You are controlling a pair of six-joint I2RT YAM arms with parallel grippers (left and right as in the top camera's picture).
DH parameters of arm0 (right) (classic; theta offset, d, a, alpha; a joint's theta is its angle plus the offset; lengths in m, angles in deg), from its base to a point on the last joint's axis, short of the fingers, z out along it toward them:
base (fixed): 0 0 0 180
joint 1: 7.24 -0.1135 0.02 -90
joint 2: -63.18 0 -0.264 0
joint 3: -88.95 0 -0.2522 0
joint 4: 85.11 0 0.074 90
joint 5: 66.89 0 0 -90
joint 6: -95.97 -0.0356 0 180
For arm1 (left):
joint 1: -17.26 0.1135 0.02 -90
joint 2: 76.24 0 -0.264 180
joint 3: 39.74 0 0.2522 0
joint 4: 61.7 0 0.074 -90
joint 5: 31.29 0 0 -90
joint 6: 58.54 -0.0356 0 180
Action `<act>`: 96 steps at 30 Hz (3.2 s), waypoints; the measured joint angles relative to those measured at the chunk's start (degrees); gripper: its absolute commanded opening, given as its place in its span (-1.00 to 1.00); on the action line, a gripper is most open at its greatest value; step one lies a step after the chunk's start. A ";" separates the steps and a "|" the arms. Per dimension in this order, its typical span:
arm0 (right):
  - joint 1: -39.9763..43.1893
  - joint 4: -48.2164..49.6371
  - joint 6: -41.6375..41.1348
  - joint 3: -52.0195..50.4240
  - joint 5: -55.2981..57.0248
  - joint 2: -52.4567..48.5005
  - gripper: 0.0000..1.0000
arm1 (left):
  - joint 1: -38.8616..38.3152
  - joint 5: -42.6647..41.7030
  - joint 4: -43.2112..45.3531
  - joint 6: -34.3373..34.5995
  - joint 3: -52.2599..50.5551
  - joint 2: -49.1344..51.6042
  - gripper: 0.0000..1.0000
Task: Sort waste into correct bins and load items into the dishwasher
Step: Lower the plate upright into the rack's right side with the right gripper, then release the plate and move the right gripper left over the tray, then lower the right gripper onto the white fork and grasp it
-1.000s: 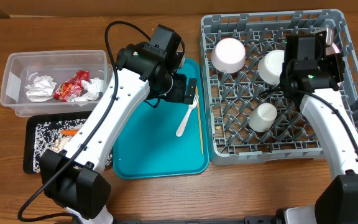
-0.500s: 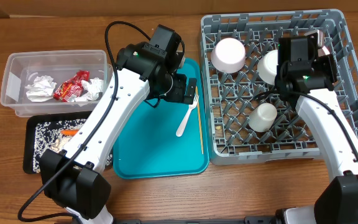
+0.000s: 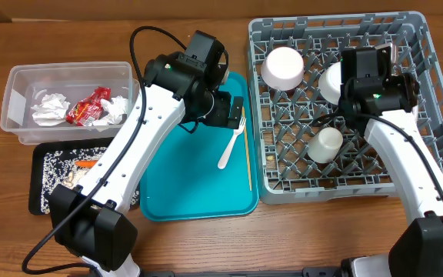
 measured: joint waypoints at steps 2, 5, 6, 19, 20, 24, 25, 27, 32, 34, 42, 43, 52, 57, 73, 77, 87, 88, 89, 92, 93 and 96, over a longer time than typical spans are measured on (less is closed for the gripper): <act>0.00 -0.20 -0.59 -0.09 -1.60 0.00 0.46 | 0.00 0.00 -0.02 0.00 0.00 0.00 1.00; 0.00 -0.46 -1.40 -0.09 -4.83 0.00 0.48 | 0.00 0.00 -0.02 0.00 0.00 0.00 1.00; -0.02 -0.74 -1.68 -0.09 -6.38 0.00 0.48 | 0.00 0.00 0.00 0.00 0.00 0.00 1.00; 0.00 -2.51 -6.16 0.09 -30.14 4.87 0.66 | 0.00 0.00 0.00 0.00 0.00 0.00 1.00; 0.00 -3.13 -7.04 0.48 -33.29 6.12 0.65 | 0.00 0.00 0.00 0.00 0.00 0.00 1.00; 0.04 -5.97 -9.44 2.75 -52.85 12.41 0.91 | 0.00 0.00 0.00 -0.02 0.00 0.00 1.00; 0.02 -7.50 -9.60 3.06 -57.77 13.81 1.00 | 0.00 0.00 -0.02 0.00 0.00 0.00 1.00; 0.02 -10.16 -10.23 3.39 -65.61 15.65 1.00 | 0.00 0.00 -0.02 -0.02 0.00 0.00 1.00; -0.02 -16.48 -10.67 3.58 -84.70 16.11 1.00 | 0.00 0.00 0.00 0.00 0.00 0.00 1.00; -0.02 -17.84 -10.71 3.58 -90.03 15.76 1.00 | 0.00 0.00 0.00 0.00 0.00 0.00 1.00; -0.02 -23.23 -11.80 3.58 -99.86 15.08 0.93 | 0.00 0.00 0.09 -0.02 0.00 0.00 0.99; -0.02 -23.52 -11.89 3.58 -100.26 15.08 0.91 | 0.00 -0.02 0.26 -0.02 0.00 0.00 1.00; -0.17 -24.13 -13.75 3.58 -101.24 15.04 0.70 | 5.81 4.55 -6.14 -1.51 7.26 0.20 1.00; -4.24 -19.69 -19.74 3.58 -98.64 14.95 0.69 | 17.92 5.38 -10.49 -1.46 18.64 0.33 1.00; -41.16 -3.91 -52.85 3.58 -59.06 3.58 1.00 | 33.48 5.42 -14.91 -1.46 22.49 0.33 1.00; -44.39 1.95 -54.58 3.58 -57.86 -3.48 1.00 | 33.48 5.40 -15.04 -1.46 22.49 0.33 0.99; -44.94 5.84 -60.15 3.58 -51.87 -9.88 -0.17 | 33.48 5.40 -15.04 -1.46 22.49 0.33 1.00; -44.85 6.08 -61.46 3.58 -50.01 -9.90 -0.20 | 33.48 5.40 -15.04 -1.46 22.49 0.33 0.99; -44.85 6.32 -62.71 3.58 -48.41 -9.92 -0.21 | 33.48 5.40 -15.04 -1.46 22.49 0.33 1.00; -44.81 6.82 -66.36 3.58 -44.54 -10.40 -0.22 | 33.48 5.40 -15.04 -1.46 22.49 0.33 1.00; -44.81 6.84 -67.34 3.58 -43.63 -10.73 -0.22 | 33.48 5.40 -15.04 -1.46 22.49 0.33 1.00; -44.81 6.84 -69.55 3.58 -41.38 -12.31 -0.24 | 33.48 5.40 -15.04 -1.46 22.49 0.33 1.00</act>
